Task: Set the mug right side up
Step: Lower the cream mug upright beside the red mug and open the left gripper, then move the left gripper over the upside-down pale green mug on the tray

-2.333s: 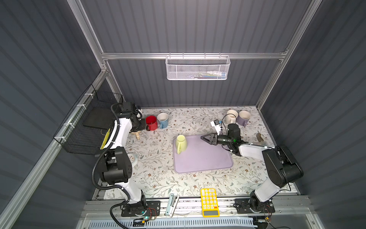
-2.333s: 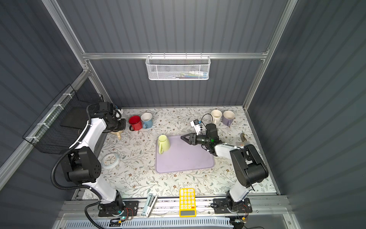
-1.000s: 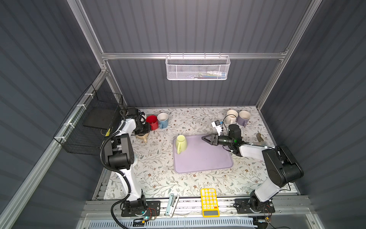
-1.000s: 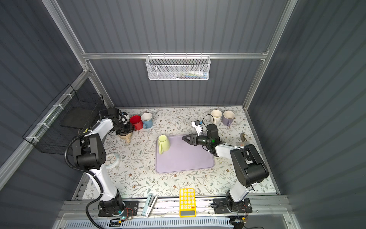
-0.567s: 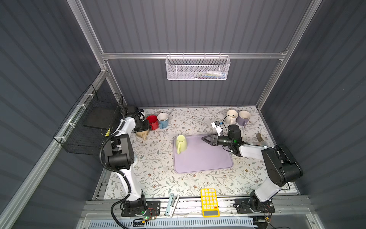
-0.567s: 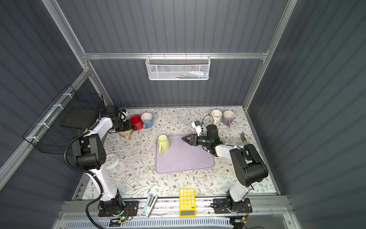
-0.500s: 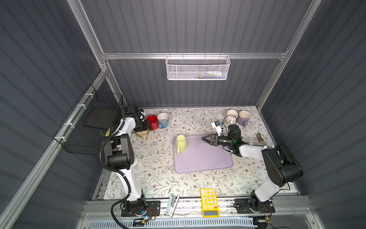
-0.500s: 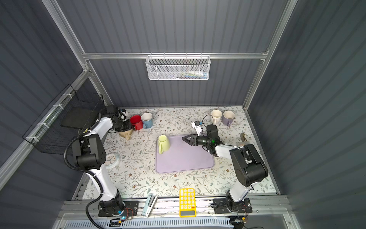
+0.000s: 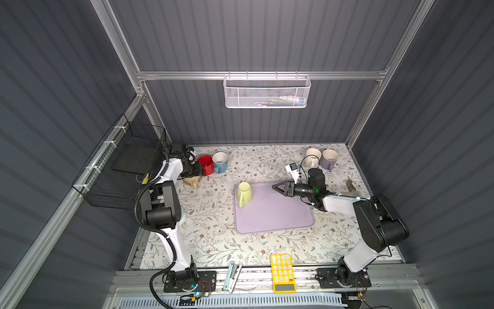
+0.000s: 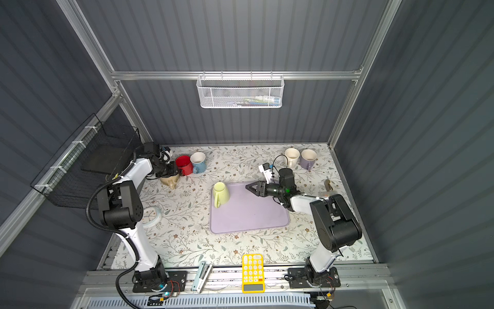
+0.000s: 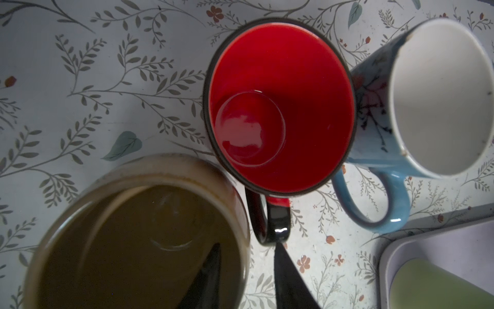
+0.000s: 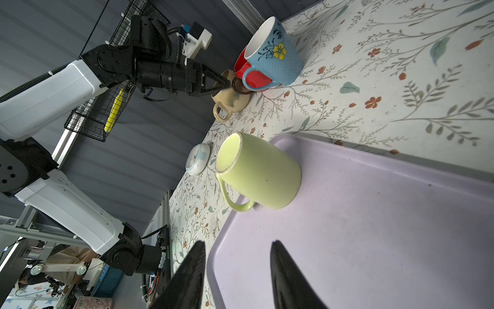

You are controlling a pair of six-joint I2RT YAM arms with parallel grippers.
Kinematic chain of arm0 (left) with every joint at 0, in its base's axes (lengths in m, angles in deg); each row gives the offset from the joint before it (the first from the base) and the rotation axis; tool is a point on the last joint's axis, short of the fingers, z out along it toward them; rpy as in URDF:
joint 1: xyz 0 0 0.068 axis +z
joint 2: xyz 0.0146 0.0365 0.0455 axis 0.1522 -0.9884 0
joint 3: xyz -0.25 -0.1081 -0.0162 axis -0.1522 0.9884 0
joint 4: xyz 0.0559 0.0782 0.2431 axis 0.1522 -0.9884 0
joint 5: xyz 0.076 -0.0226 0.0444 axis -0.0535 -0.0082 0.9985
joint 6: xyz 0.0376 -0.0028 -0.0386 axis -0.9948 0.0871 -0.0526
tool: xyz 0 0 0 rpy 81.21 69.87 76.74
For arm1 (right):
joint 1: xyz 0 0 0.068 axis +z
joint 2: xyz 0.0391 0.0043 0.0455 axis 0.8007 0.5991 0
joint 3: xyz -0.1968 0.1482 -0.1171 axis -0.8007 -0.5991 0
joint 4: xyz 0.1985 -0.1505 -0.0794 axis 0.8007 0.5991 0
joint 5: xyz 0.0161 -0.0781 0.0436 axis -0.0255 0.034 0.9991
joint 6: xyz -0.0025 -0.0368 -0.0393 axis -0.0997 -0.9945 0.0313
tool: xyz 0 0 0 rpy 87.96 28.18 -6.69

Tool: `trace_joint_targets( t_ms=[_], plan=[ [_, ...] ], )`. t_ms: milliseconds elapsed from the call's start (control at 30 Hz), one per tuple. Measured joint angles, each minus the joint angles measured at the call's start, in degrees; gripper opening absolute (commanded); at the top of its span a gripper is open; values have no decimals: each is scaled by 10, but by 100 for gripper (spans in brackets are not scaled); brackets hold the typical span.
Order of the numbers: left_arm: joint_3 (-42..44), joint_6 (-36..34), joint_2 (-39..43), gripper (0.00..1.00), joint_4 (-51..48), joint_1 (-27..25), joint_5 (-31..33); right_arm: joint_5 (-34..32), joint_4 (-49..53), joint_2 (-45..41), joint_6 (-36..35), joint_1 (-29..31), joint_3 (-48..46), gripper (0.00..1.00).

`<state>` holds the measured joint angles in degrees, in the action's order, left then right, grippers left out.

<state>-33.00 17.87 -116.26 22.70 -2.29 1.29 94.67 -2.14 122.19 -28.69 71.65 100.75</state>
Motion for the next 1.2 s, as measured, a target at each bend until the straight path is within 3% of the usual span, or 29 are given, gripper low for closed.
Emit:
trace_joint_targets(
  t_ms=[167, 500, 800, 1200],
  plan=[
    [1, 0, 37, 39, -3, 0, 0, -5, 9, 0, -2, 0, 0, 43],
    [74, -6, 187, 45, 1, -20, -6, -19, 36, 0, -15, 0, 1, 43],
    [176, -24, 305, 47, 21, -136, 35, -54, 102, -30, -48, 0, 10, 43],
    [335, -4, 430, 54, 89, -252, 42, -173, 260, -117, -131, 0, 44, 46]
  ],
)
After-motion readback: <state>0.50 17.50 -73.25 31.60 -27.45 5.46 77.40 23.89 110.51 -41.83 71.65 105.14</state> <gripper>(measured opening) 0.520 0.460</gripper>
